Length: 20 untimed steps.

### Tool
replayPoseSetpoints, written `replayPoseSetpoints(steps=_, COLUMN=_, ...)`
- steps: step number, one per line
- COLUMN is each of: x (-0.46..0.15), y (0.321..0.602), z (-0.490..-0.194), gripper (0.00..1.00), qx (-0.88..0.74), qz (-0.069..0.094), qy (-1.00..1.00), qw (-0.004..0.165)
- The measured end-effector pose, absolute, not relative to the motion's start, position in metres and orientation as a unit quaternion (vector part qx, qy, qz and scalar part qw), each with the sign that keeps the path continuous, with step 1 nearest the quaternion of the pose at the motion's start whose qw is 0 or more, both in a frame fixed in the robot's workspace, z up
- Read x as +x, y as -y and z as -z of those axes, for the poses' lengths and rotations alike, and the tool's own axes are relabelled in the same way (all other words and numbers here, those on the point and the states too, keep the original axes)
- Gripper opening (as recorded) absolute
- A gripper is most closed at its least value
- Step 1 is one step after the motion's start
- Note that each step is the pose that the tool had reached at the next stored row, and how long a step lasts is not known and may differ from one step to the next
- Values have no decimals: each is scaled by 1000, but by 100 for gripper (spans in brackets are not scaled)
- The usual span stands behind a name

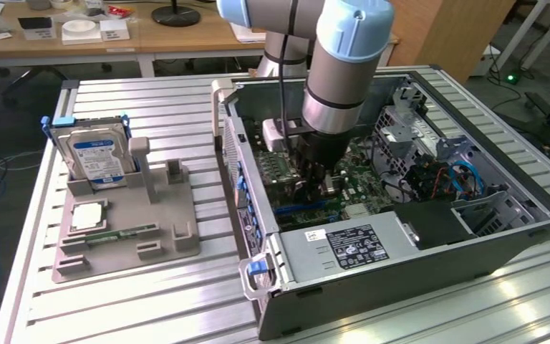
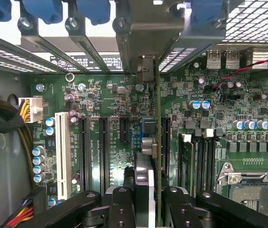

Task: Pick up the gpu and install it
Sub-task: 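Insert the gpu into the slot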

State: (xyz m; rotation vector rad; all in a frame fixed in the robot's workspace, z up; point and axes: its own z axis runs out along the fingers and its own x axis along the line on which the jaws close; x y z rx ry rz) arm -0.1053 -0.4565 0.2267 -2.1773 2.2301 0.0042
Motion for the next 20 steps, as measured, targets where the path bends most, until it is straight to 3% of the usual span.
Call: replayPoseSetpoints(steps=20, x=-107, y=456, z=-226, gripper=28, qx=-698, qz=-1, qy=-716, qw=12)
